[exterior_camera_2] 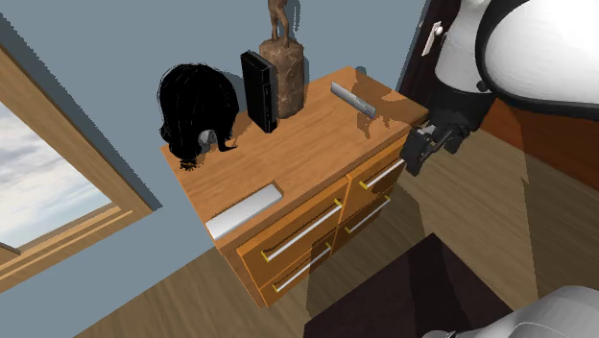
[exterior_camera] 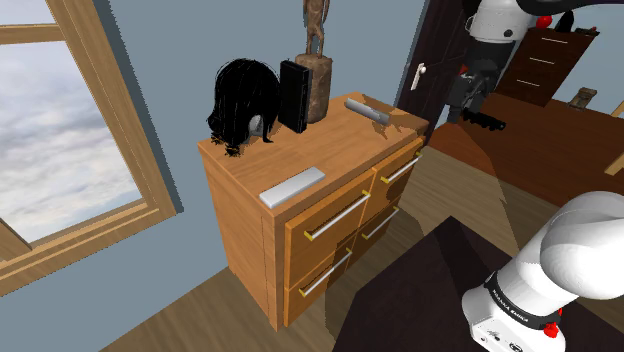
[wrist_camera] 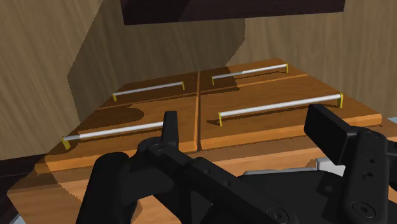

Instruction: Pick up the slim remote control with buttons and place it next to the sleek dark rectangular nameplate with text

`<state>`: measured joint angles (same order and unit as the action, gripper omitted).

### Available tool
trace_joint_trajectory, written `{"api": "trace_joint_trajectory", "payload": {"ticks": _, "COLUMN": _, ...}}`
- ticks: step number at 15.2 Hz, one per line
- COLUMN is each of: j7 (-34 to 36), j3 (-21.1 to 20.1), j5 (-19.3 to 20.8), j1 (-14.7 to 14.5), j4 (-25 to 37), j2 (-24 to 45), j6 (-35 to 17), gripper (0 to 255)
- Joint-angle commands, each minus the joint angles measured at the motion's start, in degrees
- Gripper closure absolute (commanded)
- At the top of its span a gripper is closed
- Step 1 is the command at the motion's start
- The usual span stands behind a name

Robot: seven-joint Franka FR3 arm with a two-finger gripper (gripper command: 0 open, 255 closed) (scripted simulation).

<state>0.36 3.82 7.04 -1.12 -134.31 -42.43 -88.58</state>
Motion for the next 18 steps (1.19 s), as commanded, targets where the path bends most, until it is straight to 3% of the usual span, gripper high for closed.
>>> {"api": "trace_joint_trajectory", "payload": {"ticks": 1, "j7": 0.0, "j3": 0.0, "j5": 0.0, "j1": 0.0, "j4": 0.0, "j2": 0.0, "j6": 0.0, "gripper": 0}}
{"api": "trace_joint_trajectory", "payload": {"ticks": 9, "j7": 23.1, "j3": -10.8, "j5": -9.1, "j1": 0.5, "j4": -6.1, "j2": 1.8, "j6": -8.0, "gripper": 0}}
{"api": "trace_joint_trajectory", "payload": {"ticks": 18, "j7": 48.3, "j3": -23.0, "j5": -16.2, "j1": 2.0, "j4": -4.7, "j2": 13.3, "j6": -20.0, "gripper": 0}}
